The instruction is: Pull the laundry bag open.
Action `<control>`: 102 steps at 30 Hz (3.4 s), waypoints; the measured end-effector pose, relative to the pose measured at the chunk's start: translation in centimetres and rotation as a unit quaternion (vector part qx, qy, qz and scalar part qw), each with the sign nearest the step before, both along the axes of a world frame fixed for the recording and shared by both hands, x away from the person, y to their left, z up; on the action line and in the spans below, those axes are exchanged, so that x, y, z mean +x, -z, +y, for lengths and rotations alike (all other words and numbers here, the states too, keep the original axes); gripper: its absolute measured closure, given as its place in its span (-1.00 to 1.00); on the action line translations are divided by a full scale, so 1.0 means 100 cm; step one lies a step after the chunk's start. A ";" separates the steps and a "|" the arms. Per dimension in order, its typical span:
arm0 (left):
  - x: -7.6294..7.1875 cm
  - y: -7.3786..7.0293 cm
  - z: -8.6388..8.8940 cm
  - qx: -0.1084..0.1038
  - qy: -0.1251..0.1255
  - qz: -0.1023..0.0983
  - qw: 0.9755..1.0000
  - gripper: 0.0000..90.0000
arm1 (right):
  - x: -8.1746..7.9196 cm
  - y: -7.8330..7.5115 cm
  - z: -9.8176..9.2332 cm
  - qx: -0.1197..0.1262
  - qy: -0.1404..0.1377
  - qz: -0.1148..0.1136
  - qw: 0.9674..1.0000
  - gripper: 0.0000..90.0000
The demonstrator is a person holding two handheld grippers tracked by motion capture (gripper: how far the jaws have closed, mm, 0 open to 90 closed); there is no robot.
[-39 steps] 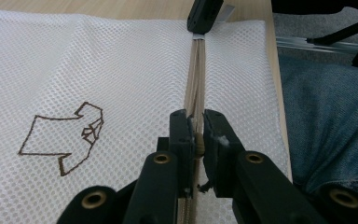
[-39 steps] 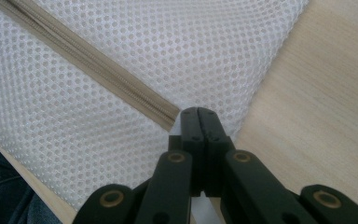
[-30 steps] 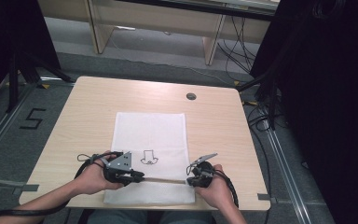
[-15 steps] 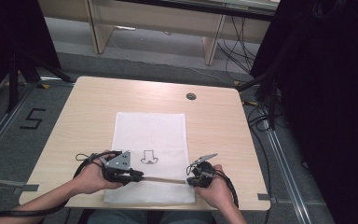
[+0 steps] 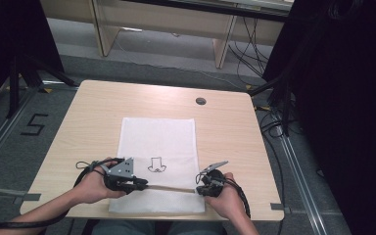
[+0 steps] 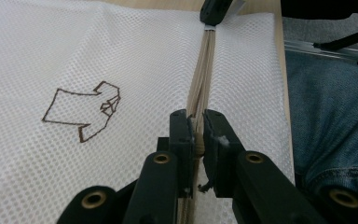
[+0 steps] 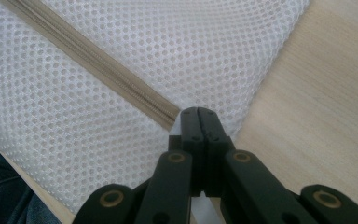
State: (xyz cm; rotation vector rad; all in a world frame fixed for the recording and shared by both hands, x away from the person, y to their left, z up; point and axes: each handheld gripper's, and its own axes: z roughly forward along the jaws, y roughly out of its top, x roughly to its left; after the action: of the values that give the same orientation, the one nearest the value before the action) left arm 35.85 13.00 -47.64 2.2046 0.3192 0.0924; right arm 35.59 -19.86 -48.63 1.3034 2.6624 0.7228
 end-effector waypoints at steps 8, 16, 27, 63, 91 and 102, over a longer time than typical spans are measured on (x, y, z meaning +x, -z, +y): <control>-0.002 0.001 0.004 0.003 -0.001 0.002 1.000 0.82 | -0.001 -0.001 0.000 0.000 0.005 0.008 1.000 1.00; -0.002 0.002 0.005 0.004 -0.002 0.003 1.000 0.82 | -0.001 -0.001 0.000 0.002 0.007 0.011 1.000 1.00; -0.002 0.002 0.010 0.001 -0.004 0.004 1.000 0.82 | 0.000 0.000 -0.001 0.001 -0.001 0.003 1.000 1.00; 0.001 0.004 0.021 -0.003 -0.019 0.026 0.999 0.82 | 0.000 0.000 -0.001 0.001 0.001 0.000 1.000 1.00; 0.003 0.004 0.032 0.001 -0.036 0.044 0.998 0.82 | -0.001 0.000 -0.001 0.002 0.004 0.001 1.000 1.00; 0.002 0.006 0.052 0.006 -0.047 0.051 0.998 0.82 | -0.001 0.000 0.000 0.001 0.004 0.000 1.000 1.00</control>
State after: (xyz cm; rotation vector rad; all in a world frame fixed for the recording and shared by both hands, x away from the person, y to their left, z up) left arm 36.03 18.15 -48.21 2.2108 0.4793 0.0329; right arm 35.50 -19.91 -48.66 1.3136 2.6564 0.7235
